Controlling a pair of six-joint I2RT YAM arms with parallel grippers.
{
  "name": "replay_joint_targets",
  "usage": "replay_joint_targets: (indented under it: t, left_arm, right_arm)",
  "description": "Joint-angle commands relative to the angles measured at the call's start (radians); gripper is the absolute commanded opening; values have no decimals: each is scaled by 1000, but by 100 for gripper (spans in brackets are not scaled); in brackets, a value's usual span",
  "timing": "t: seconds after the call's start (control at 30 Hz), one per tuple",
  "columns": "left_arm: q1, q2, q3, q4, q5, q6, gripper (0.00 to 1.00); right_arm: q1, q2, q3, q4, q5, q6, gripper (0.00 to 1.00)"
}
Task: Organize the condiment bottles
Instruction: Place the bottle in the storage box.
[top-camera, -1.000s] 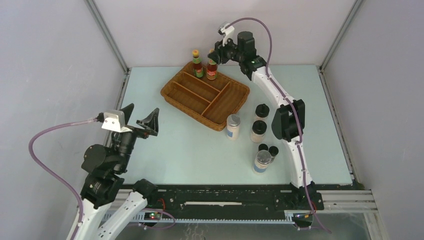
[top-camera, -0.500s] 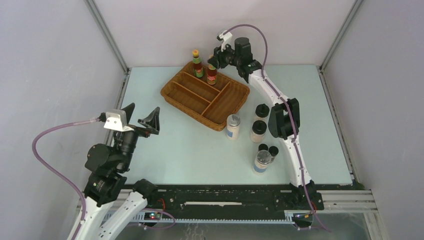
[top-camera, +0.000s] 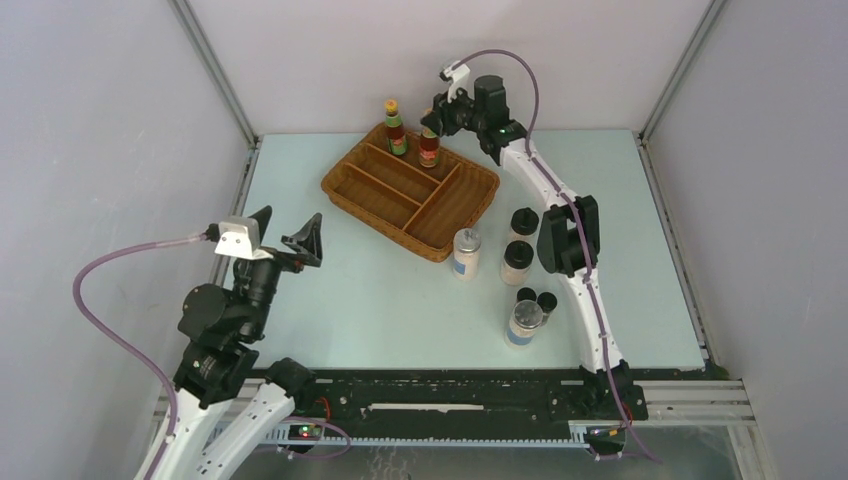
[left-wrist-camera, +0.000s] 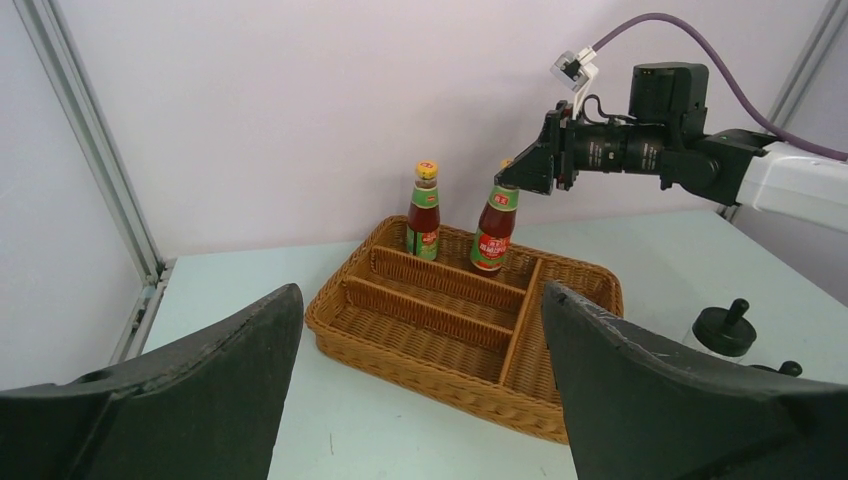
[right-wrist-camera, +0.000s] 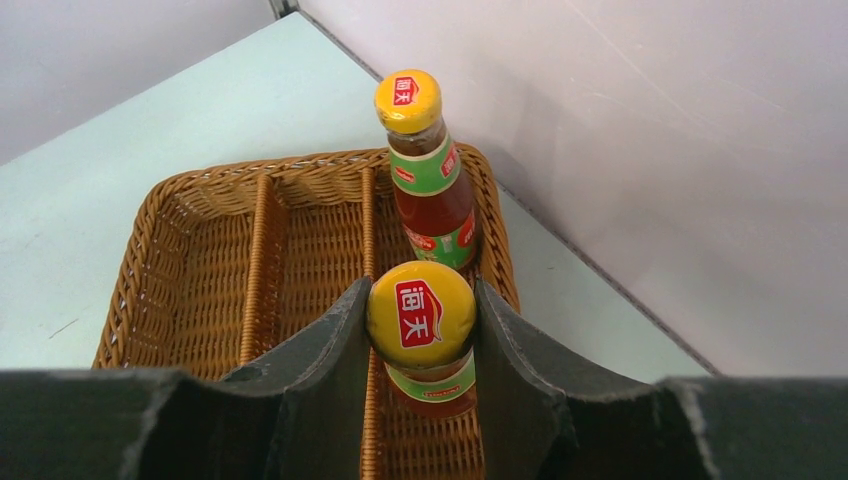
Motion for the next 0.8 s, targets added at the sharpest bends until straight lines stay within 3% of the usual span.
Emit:
replay_joint_targets:
  t: [0.0,0.77]
  left_arm:
    - [-1,20,-23,49,-17,24,93]
    - [-2,29,-35,62,-23,28,95]
  right_arm:
    - [-16,-9,89,148,-7,-9,0]
    - [-15,37,82,136,1,-17,0]
